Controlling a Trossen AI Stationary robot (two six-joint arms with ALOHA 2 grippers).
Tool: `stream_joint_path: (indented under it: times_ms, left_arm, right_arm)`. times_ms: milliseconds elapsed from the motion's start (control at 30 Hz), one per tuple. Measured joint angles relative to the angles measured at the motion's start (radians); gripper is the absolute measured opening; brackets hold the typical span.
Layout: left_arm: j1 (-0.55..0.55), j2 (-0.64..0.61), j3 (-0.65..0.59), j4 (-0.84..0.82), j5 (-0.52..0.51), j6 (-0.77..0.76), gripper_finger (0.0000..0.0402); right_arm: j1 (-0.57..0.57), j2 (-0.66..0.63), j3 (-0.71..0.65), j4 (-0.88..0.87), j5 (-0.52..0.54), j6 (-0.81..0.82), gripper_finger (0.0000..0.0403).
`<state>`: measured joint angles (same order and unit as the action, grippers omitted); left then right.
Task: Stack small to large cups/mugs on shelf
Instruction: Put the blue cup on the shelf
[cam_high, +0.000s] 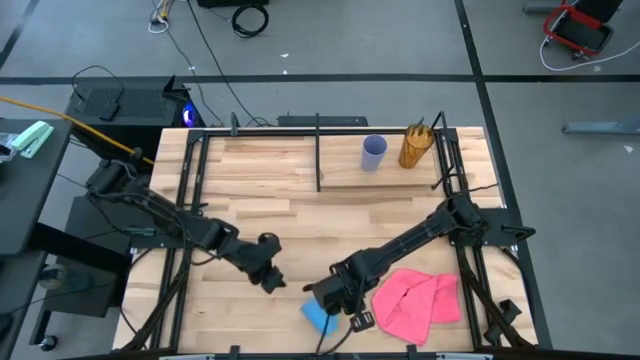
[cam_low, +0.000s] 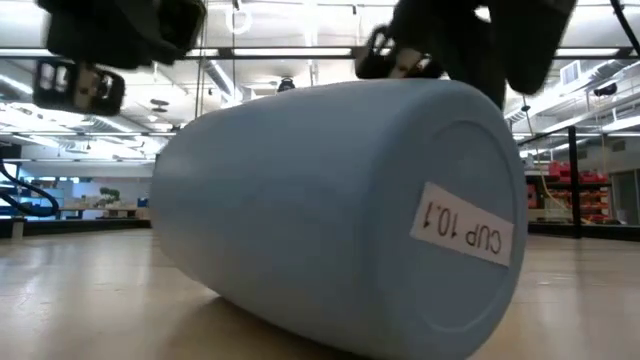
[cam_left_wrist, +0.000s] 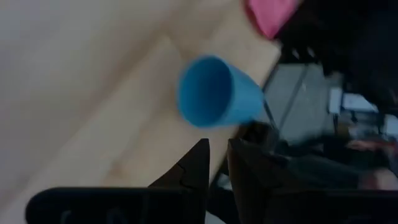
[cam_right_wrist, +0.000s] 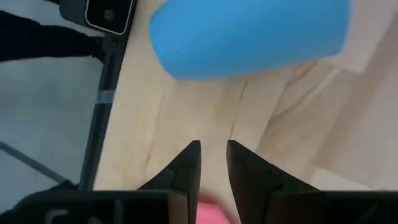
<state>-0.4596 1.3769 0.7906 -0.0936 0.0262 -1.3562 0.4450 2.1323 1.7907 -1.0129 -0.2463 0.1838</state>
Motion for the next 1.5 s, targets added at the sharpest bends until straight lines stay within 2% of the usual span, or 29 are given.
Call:
stream_joint_path:
  times_ms: [233,333,433,667,900,1167,1500]
  left_arm:
    - [-0.033,0.07,0.001,0.177,0.013,0.0,0.0079]
    - [-0.034,0.118,0.001,0.216,0.05,-0.002,0.0083]
    - [-0.034,0.17,0.001,0.272,0.093,-0.003,0.0086]
    - [-0.034,0.275,0.001,0.457,0.106,0.003,0.0091]
    - [-0.021,0.343,0.002,0.499,0.122,0.006,0.0094]
    - [0.017,0.345,0.003,0.518,0.122,0.04,0.0094]
    - [0.05,0.345,0.003,0.515,0.135,0.06,0.0098]
  right_arm:
    - [-0.011,0.001,-0.111,0.193,0.008,0.151,0.0084]
    - [0.003,0.001,-0.132,0.228,0.005,0.217,0.0084]
    - [0.022,0.001,-0.157,0.223,0.022,0.277,0.0084]
    - [0.107,0.0,-0.186,0.229,0.05,0.395,0.0084]
    - [0.145,0.0,-0.186,0.308,0.055,0.453,0.0084]
    - [0.144,0.0,-0.186,0.345,0.058,0.453,0.0084]
    - [0.093,0.0,-0.186,0.406,0.082,0.418,0.0084]
